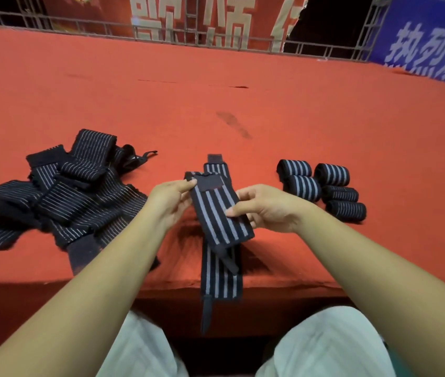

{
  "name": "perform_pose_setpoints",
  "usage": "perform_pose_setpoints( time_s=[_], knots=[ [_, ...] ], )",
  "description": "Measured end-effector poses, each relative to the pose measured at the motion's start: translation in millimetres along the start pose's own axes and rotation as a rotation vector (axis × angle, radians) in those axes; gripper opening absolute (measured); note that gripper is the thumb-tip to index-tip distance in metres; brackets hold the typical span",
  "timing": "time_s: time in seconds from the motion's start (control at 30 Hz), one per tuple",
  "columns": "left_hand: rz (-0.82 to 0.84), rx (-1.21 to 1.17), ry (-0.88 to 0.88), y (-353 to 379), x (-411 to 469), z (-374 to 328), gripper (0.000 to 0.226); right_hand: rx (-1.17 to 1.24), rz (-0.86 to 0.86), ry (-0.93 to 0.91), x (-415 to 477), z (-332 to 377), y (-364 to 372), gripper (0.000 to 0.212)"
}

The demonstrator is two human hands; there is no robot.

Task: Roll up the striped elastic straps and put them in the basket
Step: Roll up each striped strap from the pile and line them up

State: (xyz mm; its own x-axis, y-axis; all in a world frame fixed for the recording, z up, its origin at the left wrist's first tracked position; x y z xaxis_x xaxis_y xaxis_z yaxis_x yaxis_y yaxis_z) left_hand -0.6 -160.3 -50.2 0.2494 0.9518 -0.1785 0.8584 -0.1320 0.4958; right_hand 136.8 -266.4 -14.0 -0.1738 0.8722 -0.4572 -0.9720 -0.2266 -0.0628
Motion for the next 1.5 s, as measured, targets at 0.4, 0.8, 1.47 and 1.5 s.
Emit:
perform_pose_setpoints(
  time_s=[0.4, 0.8, 1.47, 1.5],
  knots=[
    [0.365, 0.197, 0.075, 44, -50, -6, 0.026, 0.403, -0.439, -0.187, -14, 7, -38, 0.044],
    [0.226, 0.191, 0.135, 44, -50, -8, 0.025, -0.807, -0.693, -0.583, -51, 44, -22, 0.026],
    [0.161, 0.347, 0.052, 42, -43, 2, 0.04, -0.492, -0.738, -0.394, -39, 42, -53, 0.02],
    [0.159, 0.369, 0.05, 41, -42, 3, 0.041, -0.428, -0.748, -0.371, -38, 39, -57, 0.02]
  ],
)
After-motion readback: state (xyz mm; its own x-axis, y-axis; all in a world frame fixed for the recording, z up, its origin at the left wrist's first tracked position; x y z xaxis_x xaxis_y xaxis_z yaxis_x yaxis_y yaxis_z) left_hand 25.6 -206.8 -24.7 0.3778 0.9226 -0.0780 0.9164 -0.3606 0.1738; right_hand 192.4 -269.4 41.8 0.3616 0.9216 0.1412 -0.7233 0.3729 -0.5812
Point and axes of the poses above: each hand's wrist, its own x-axis towards the middle knuckle, its own y-axis out of the palm, z = x × y, the point moved 9 cm from there along x, towards the middle knuckle, and after that the axes turned 7 degrees about y, right-handed, at the moved point
